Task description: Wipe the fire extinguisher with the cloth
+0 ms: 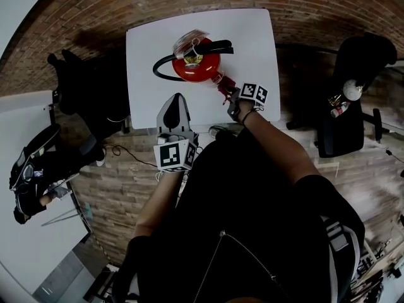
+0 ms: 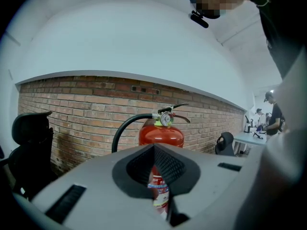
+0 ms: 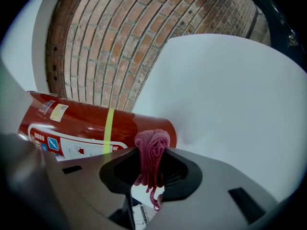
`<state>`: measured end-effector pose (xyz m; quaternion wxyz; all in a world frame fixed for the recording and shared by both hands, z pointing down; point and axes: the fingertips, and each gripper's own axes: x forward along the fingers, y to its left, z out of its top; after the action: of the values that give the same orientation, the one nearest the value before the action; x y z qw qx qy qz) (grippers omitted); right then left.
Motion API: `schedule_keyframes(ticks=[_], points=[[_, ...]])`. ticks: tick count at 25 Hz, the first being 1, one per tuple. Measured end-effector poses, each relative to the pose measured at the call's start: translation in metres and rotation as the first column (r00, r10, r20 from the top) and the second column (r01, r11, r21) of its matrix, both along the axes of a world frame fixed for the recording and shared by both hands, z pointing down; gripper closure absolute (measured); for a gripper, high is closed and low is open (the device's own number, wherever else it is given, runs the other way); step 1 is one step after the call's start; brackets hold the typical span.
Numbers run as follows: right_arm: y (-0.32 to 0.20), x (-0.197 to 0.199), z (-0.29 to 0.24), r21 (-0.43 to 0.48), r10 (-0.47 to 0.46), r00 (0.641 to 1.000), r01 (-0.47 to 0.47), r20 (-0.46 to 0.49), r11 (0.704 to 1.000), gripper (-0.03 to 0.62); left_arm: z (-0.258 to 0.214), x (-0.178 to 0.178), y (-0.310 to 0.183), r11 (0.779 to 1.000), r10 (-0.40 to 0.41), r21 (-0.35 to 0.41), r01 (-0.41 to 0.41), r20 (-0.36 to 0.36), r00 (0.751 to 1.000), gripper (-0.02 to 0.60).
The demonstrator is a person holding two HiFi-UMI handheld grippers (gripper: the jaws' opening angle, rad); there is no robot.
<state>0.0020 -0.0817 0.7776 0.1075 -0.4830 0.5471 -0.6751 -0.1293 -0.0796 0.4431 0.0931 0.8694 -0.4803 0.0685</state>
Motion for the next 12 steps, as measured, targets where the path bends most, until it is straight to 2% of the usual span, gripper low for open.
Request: schedule_keyframes(ticks=[12], points=[[0.001,0.0,-0.049,0.048,0.005,1.0,-0.006,0.011,0.999,0.479,-0.003,0.005,0.001,1.0,0.004,0.009,-0.004,-0.012,1.0,0.571]])
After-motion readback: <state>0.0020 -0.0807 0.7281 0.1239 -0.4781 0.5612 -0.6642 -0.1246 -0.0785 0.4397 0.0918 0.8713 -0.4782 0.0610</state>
